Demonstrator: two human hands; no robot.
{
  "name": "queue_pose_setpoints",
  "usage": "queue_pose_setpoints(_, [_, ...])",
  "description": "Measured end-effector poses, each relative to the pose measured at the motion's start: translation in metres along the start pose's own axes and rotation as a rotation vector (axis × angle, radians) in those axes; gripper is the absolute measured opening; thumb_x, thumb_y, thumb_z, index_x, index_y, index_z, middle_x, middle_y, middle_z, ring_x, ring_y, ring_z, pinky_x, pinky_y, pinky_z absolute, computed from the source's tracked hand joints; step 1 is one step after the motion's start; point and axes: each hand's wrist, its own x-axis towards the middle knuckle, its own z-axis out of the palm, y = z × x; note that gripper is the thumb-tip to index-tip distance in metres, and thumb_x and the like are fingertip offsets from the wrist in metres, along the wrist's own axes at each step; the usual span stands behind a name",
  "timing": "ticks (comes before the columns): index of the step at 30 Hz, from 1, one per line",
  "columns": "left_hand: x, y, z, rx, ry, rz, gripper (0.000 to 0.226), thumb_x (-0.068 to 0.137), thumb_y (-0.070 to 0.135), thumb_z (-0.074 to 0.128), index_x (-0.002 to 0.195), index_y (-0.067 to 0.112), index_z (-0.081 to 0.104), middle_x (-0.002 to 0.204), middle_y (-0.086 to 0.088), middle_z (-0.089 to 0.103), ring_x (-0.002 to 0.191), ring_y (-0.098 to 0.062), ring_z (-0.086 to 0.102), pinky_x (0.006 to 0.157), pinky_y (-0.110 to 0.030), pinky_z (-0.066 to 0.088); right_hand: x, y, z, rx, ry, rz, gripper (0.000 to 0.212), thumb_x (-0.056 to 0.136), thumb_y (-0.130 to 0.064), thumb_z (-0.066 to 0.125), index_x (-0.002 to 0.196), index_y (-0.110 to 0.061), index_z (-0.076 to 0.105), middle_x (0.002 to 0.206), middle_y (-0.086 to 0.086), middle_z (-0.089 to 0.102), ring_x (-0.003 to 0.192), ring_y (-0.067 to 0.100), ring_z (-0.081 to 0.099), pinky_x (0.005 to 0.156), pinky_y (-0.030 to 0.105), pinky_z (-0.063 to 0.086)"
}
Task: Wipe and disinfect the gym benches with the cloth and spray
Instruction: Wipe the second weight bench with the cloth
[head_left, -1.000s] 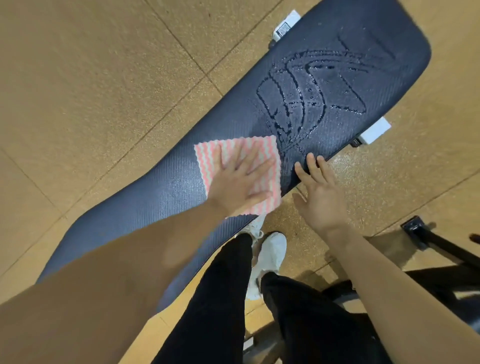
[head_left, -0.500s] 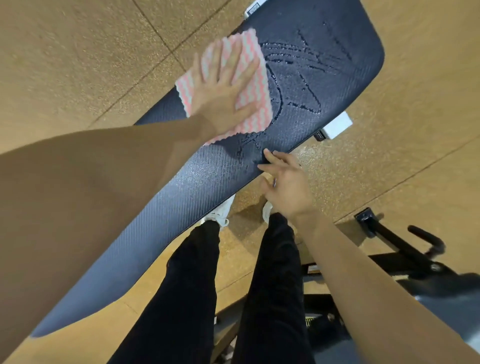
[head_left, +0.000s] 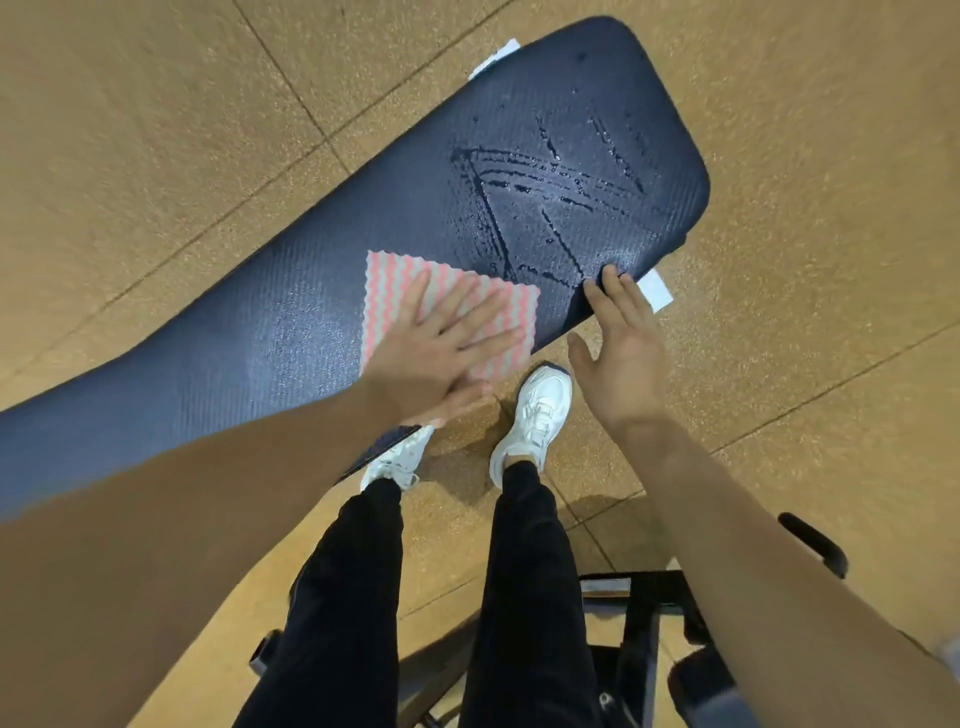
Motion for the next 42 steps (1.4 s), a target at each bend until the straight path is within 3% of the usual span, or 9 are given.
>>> queue_pose_setpoints(6, [0.083,-0.026,-0.029,-0.066,0.018,-0.397,0.068,0.103,0.07,0.018,0.163,0.044,0.0,0.174,-0.001,-0.008,0.159,-0.039,-0.008,0.121,-0.071,-0.004,0.006,0.013,-0.008,0.071,0.011,-0.04,0.045,0.097,-0.013,0.063,0.141,-0.012,0.058,0.155,0.001,0.047,0.147,0.018,0.036,0.121,0.036,0.032])
queue_pose_setpoints(13, [0.166,-0.045,-0.051,-0.084,0.097,-0.604,0.067,0.102,0.068,0.014,0.163,0.044,0.0,0.175,-0.002,-0.004,0.158,-0.042,-0.005,0.119,-0.075,0.001,0.009,0.019,-0.014,0.098,-0.016,-0.049,0.04,0.097,-0.012,0.061,0.137,-0.014,0.063,0.151,-0.003,0.051,0.147,0.014,0.037,0.12,0.034,0.035])
queue_pose_setpoints(18, [0.161,-0.023,-0.047,-0.091,0.053,-0.542,0.069,0.103,0.066,0.015,0.164,0.04,-0.002,0.175,-0.003,-0.004,0.158,-0.043,-0.004,0.12,-0.074,0.002,0.006,0.017,-0.012,0.225,0.029,0.005,0.037,0.096,-0.008,0.059,0.131,-0.012,0.067,0.145,0.0,0.058,0.141,0.015,0.046,0.118,0.04,0.038])
queue_pose_setpoints(22, [0.134,0.029,-0.034,-0.128,-0.014,-0.42,0.069,0.104,0.062,0.009,0.165,0.034,-0.004,0.174,-0.004,-0.009,0.159,-0.039,-0.01,0.124,-0.066,-0.001,-0.001,0.005,-0.023,0.302,0.232,0.145,0.029,0.094,-0.005,0.059,0.118,-0.011,0.072,0.116,0.005,0.073,0.102,0.023,0.069,0.096,0.032,0.052])
queue_pose_setpoints(26, [0.112,0.053,-0.041,-0.518,0.069,-0.282,0.06,0.109,0.041,0.021,0.166,0.027,0.01,0.175,-0.003,-0.001,0.161,-0.027,-0.008,0.128,-0.054,-0.001,-0.004,-0.009,-0.021,0.245,0.38,-0.001,0.025,0.091,-0.005,0.062,0.114,-0.008,0.069,0.105,0.008,0.065,0.097,0.023,0.061,0.088,0.031,0.048])
queue_pose_setpoints(30, [0.08,0.021,-0.058,-0.526,0.358,-0.528,0.06,0.099,0.025,0.045,0.157,0.015,0.042,0.169,-0.008,0.029,0.158,-0.031,0.022,0.124,-0.056,0.024,0.016,-0.029,-0.006,0.068,0.092,-0.226,0.052,0.1,-0.027,0.057,0.148,-0.012,0.047,0.154,0.013,0.042,0.145,0.034,0.034,0.119,0.047,0.029])
queue_pose_setpoints(32, [0.064,0.0,-0.064,-0.416,0.294,-0.75,0.067,0.088,0.031,0.052,0.153,0.013,0.047,0.168,-0.011,0.031,0.154,-0.038,0.026,0.118,-0.059,0.032,0.035,-0.035,0.006,-0.087,-0.126,-0.241,0.066,0.105,-0.053,0.04,0.162,-0.026,0.02,0.171,0.006,0.008,0.157,0.031,-0.004,0.126,0.053,0.003])
queue_pose_setpoints(34, [0.052,-0.012,-0.067,-0.408,0.128,-0.898,0.079,0.084,0.037,0.058,0.157,0.013,0.038,0.171,-0.011,0.021,0.156,-0.038,0.019,0.118,-0.058,0.031,0.061,-0.037,0.018,-0.237,-0.157,-0.233,0.074,0.101,-0.069,0.027,0.162,-0.035,0.003,0.17,0.004,-0.011,0.154,0.035,-0.02,0.122,0.061,-0.006])
queue_pose_setpoints(42, [0.058,-0.013,-0.075,-0.304,-0.19,-0.859,0.126,0.077,0.07,0.073,0.163,0.004,0.008,0.172,-0.02,0.001,0.158,-0.044,0.0,0.129,-0.055,0.014,0.187,-0.052,-0.008,-0.39,-0.04,-0.108,0.079,0.092,-0.081,0.011,0.159,-0.043,-0.007,0.17,0.003,-0.012,0.153,0.042,-0.015,0.117,0.071,-0.005])
